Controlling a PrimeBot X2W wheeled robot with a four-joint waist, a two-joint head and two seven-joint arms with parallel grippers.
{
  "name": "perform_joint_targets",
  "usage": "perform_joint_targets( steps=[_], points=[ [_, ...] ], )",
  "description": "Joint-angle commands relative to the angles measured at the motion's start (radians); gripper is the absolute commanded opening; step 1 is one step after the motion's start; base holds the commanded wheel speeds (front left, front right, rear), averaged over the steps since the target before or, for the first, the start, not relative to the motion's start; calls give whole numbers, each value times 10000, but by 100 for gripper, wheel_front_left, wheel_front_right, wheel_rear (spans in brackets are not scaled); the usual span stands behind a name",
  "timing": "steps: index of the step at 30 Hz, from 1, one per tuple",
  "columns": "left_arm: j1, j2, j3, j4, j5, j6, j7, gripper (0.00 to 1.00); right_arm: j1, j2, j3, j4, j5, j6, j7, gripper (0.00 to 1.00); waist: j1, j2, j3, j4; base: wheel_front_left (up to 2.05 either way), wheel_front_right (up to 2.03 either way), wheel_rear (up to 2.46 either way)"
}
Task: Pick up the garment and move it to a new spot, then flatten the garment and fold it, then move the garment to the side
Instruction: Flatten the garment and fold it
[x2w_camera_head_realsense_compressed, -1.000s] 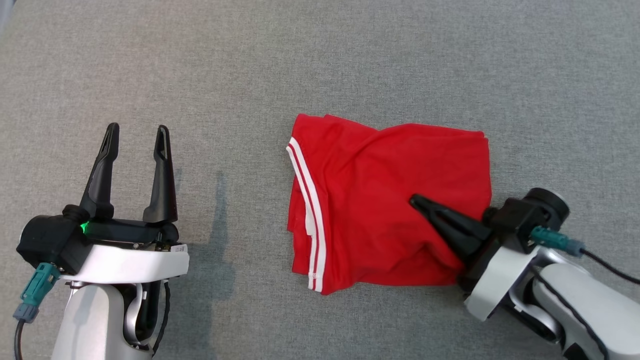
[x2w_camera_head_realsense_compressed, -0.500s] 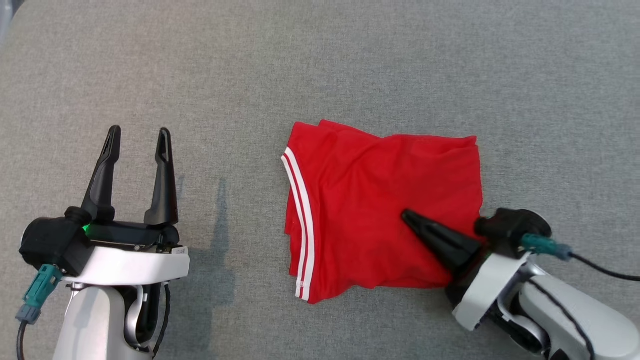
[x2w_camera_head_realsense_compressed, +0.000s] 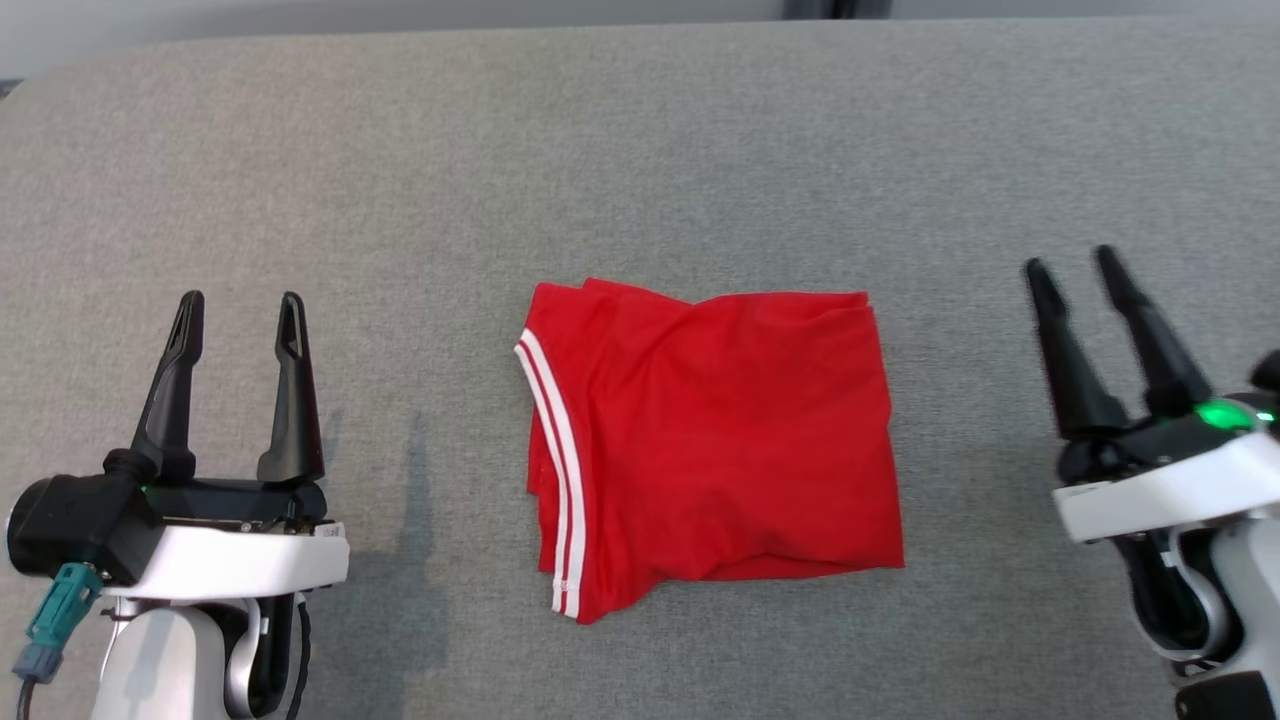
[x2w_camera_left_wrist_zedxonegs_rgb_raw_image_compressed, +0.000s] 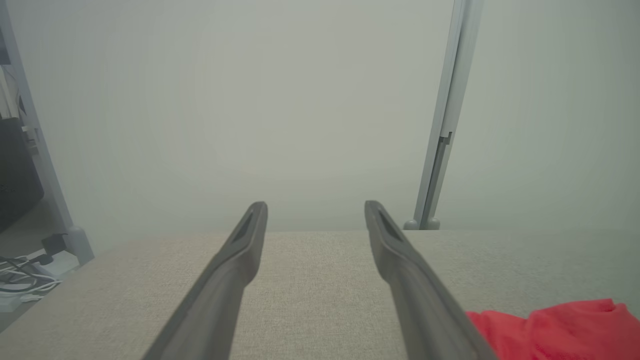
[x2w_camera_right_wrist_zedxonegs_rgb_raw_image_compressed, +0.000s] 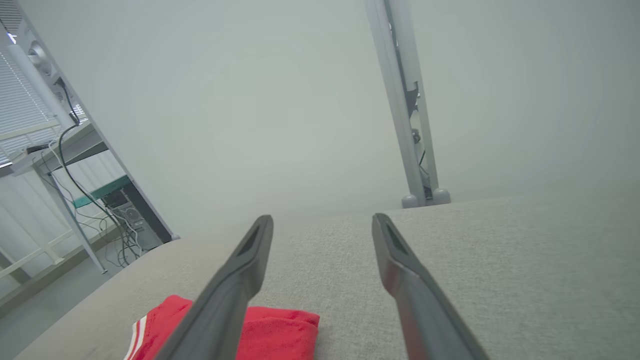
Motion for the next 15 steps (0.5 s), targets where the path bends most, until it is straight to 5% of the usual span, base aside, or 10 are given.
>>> perform_joint_targets(
  steps=[1,8,15],
  points=[
    [117,81,56,-28,61,65,-10,100,313,190,-674,-151,-489,1,-46,100,0,-1,-216,-207,0,0,0],
    [443,305,-49,-59,20,-23,212,100,1295,774,-2858,-502,-2517,1,242,100,0,-1,-679,-481,0,0,0],
    [920,469,-97,-29,45,-17,388,100,2069,1267,-3591,-971,-3214,1,824,100,0,-1,-1264,-656,0,0,0]
  ],
)
